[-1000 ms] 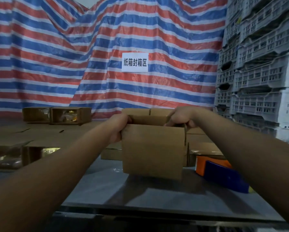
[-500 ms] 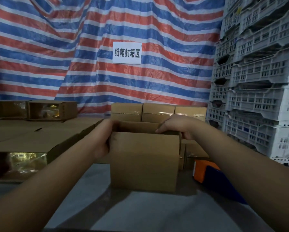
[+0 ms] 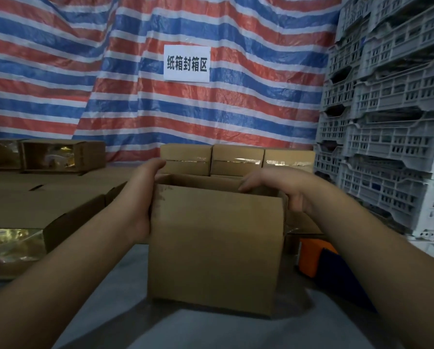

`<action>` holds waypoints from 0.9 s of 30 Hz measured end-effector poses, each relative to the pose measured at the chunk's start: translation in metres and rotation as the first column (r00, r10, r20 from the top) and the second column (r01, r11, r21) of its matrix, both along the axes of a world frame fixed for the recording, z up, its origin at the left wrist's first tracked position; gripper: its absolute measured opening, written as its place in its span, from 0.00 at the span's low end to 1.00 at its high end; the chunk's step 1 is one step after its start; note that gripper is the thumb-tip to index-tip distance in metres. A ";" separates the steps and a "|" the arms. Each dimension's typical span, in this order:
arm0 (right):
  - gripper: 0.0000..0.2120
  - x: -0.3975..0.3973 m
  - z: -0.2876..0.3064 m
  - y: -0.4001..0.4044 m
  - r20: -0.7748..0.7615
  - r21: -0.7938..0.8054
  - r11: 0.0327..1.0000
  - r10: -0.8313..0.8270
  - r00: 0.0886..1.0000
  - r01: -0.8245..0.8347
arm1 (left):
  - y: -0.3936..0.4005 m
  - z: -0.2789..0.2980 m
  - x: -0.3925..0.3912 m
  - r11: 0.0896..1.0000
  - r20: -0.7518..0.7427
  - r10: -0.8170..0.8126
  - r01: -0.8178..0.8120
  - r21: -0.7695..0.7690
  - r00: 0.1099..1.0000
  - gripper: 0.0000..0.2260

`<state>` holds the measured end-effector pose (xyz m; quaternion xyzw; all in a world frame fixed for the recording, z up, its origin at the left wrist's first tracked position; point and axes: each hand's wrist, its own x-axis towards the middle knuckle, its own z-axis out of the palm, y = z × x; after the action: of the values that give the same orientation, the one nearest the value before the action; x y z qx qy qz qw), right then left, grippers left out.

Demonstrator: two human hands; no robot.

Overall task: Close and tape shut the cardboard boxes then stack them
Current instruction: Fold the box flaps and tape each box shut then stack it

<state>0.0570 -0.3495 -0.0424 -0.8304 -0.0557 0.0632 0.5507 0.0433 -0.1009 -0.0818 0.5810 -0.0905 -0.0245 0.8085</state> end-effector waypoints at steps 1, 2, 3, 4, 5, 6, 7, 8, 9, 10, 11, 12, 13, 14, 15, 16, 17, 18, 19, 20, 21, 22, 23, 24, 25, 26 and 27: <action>0.18 -0.001 -0.004 -0.001 0.024 0.036 0.999 -0.022 0.999 0.021 | 0.001 -0.002 -0.001 1.000 0.014 -0.004 0.004 -0.007 1.000 0.23; 0.17 -0.002 -0.007 -0.002 0.048 0.086 0.996 -0.044 0.998 0.040 | 0.003 -0.005 -0.001 1.000 0.028 -0.008 0.008 -0.018 1.000 0.21; 0.14 -0.002 -0.009 -0.001 0.059 0.156 0.987 -0.051 0.997 0.041 | 0.004 -0.009 -0.002 0.999 0.045 -0.012 0.014 -0.032 0.999 0.20; 0.10 -0.003 -0.011 0.000 0.057 0.236 0.971 -0.041 0.998 0.026 | 0.004 -0.013 -0.003 0.999 0.063 -0.016 0.019 -0.047 0.998 0.18; 0.07 -0.003 -0.012 0.001 0.055 0.303 0.953 -0.028 0.998 0.010 | 0.003 -0.016 -0.003 0.998 0.083 -0.015 0.020 -0.057 0.996 0.18; 0.07 -0.002 -0.014 0.002 0.062 0.353 0.936 -0.024 0.998 0.000 | 0.001 -0.019 -0.003 0.998 0.099 -0.011 0.017 -0.062 0.995 0.19; 0.09 -0.002 -0.017 0.004 0.074 0.397 0.918 -0.029 0.997 -0.002 | -0.001 -0.021 -0.003 0.998 0.107 0.001 0.006 -0.064 0.994 0.21; 0.12 0.000 -0.022 0.004 0.084 0.444 0.896 -0.043 0.996 0.002 | -0.004 -0.023 -0.003 0.998 0.112 0.016 -0.009 -0.063 0.994 0.22; 0.15 0.001 -0.028 0.004 0.088 0.491 0.871 -0.062 0.994 0.011 | -0.005 -0.025 -0.002 0.998 0.118 0.033 -0.026 -0.061 0.992 0.23; 0.18 0.001 -0.035 0.005 0.088 0.525 0.851 -0.079 0.993 0.022 | -0.005 -0.026 -0.002 0.997 0.123 0.052 -0.045 -0.061 0.991 0.23; 0.20 0.000 -0.043 0.005 0.084 0.551 0.834 -0.092 0.992 0.031 | -0.005 -0.028 -0.002 0.996 0.130 0.074 -0.066 -0.065 0.989 0.24; 0.20 -0.003 -0.050 0.006 0.071 0.579 0.814 -0.105 0.992 0.045 | -0.004 -0.030 -0.003 0.994 0.138 0.092 -0.084 -0.067 0.986 0.24; 0.20 -0.005 -0.055 0.006 0.048 0.610 0.789 -0.118 0.992 0.064 | -0.004 -0.032 -0.003 0.993 0.145 0.105 -0.096 -0.068 0.984 0.24; 0.21 -0.008 -0.058 0.007 0.028 0.634 0.769 -0.132 0.991 0.084 | -0.004 -0.033 -0.004 0.992 0.146 0.113 -0.104 -0.070 0.983 0.23; 0.21 -0.010 -0.061 0.008 0.025 0.647 0.757 -0.144 0.989 0.094 | -0.004 -0.034 -0.004 0.991 0.139 0.118 -0.108 -0.075 0.983 0.23; 0.22 -0.011 -0.062 0.008 0.031 0.653 0.750 -0.165 0.986 0.105 | -0.004 -0.035 -0.005 0.991 0.130 0.118 -0.108 -0.079 0.985 0.23; 0.23 -0.013 -0.062 0.010 0.034 0.662 0.739 -0.195 0.980 0.124 | -0.003 -0.036 -0.005 0.991 0.124 0.112 -0.103 -0.081 0.986 0.23; 0.22 -0.016 -0.061 0.011 0.034 0.673 0.725 -0.229 0.973 0.147 | -0.003 -0.037 -0.006 0.992 0.120 0.104 -0.095 -0.081 0.987 0.23; 0.20 -0.018 -0.061 0.013 0.039 0.679 0.717 -0.251 0.967 0.158 | -0.003 -0.037 -0.006 0.993 0.117 0.100 -0.091 -0.079 0.988 0.23; 0.19 -0.020 -0.062 0.014 0.045 0.684 0.711 -0.264 0.964 0.163 | -0.003 -0.037 -0.006 0.993 0.112 0.102 -0.093 -0.078 0.988 0.23; 0.21 -0.022 -0.062 0.015 0.042 0.690 0.704 -0.268 0.963 0.166 | -0.002 -0.038 -0.006 0.992 0.105 0.108 -0.100 -0.075 0.989 0.23; 0.20 -0.024 -0.063 0.016 0.038 0.698 0.698 -0.261 0.965 0.162 | -0.002 -0.038 -0.006 0.992 0.098 0.108 -0.101 -0.071 0.989 0.22; 0.19 -0.025 -0.063 0.017 0.026 0.709 0.688 -0.246 0.969 0.156 | -0.002 -0.038 -0.007 0.993 0.095 0.099 -0.093 -0.065 0.991 0.20; 0.19 -0.026 -0.064 0.018 0.009 0.719 0.678 -0.233 0.972 0.156 | -0.001 -0.038 -0.008 0.995 0.094 0.085 -0.079 -0.059 0.992 0.19; 0.20 -0.025 -0.064 0.018 -0.008 0.727 0.668 -0.223 0.975 0.159 | -0.001 -0.038 -0.008 0.996 0.097 0.072 -0.067 -0.056 0.993 0.19; 0.21 -0.025 -0.065 0.018 -0.022 0.731 0.663 -0.217 0.976 0.163 | -0.001 -0.038 -0.008 0.997 0.101 0.063 -0.057 -0.053 0.993 0.19; 0.21 -0.025 -0.066 0.018 -0.025 0.734 0.661 -0.205 0.978 0.157 | 0.000 -0.038 -0.009 0.997 0.104 0.060 -0.055 -0.048 0.993 0.18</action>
<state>0.0324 -0.3317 -0.1080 -0.5438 -0.0099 -0.0441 0.8380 0.0346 -0.1011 -0.1197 0.5655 -0.1170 0.0316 0.8158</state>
